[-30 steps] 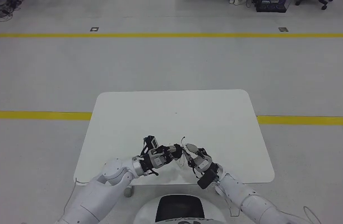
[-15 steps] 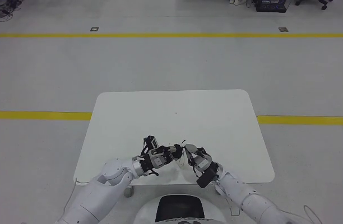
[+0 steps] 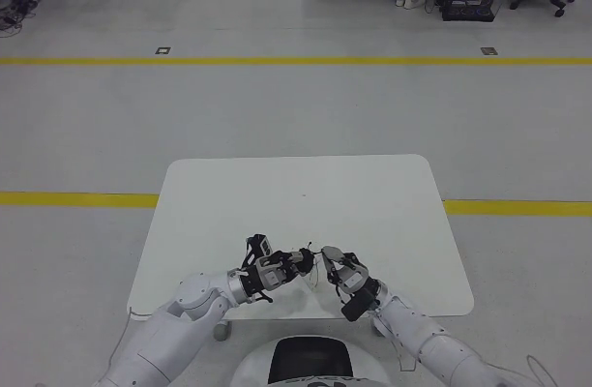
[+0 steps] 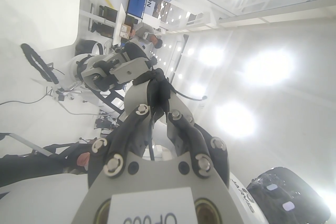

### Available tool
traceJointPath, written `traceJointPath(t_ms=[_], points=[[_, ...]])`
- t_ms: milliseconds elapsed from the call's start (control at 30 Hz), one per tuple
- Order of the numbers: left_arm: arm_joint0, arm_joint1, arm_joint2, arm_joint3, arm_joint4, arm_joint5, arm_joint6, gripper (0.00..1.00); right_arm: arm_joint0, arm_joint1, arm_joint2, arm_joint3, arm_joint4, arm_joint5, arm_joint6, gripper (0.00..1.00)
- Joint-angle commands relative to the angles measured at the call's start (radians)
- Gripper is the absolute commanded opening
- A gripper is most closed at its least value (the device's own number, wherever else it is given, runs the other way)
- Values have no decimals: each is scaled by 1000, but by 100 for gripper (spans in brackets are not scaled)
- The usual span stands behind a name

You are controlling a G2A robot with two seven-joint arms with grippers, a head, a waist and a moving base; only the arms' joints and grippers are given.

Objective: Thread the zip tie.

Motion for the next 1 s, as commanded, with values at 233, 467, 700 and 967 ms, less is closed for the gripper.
traceJointPath(t_ms=[233,467,700,967], points=[[0,2,0,4,-4,-5,-1,0,-4,0,12,2,0,-6,1,0],[0,3,2,6,-6,-9,0,0,-7,-1,20,7,0,-10,0,0],[0,4,5,9,-9,-11,0,0,-9,-4,29,14,0,-15,-5,0],[-1,4,8,12,-14,-16,2,0,-10,-7,37,23,0,-20,-7,0]])
